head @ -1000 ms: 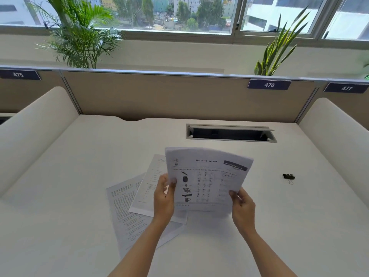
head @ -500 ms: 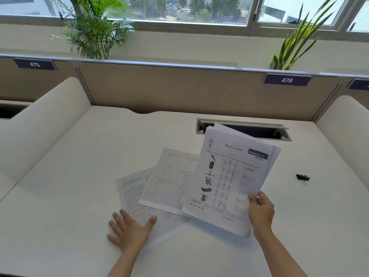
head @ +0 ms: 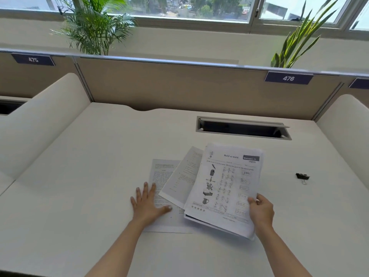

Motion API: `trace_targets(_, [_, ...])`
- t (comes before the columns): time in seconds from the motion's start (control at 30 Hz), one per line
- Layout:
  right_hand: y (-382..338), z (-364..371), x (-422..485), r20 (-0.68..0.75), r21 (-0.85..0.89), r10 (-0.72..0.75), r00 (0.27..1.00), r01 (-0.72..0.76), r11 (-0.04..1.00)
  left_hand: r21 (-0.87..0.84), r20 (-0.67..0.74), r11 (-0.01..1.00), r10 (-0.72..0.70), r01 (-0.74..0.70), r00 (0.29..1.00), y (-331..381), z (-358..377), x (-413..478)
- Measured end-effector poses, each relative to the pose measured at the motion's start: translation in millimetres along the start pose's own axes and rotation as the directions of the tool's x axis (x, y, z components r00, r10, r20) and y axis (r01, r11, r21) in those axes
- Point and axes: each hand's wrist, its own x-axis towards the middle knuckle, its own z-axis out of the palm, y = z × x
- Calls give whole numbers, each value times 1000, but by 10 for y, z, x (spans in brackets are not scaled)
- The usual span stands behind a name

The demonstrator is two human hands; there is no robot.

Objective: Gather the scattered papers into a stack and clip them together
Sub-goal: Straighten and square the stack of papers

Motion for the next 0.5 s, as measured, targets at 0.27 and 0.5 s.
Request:
trace_targets(0.27, [14,-47,166,-20,-127,35,999,-37,991,9,55,984,178,-179,983,267,185,15])
trace_targets(0.5, [13,10,209,152,-222,14,988,21,975,48,66,967,247,-250,967,394,228,1])
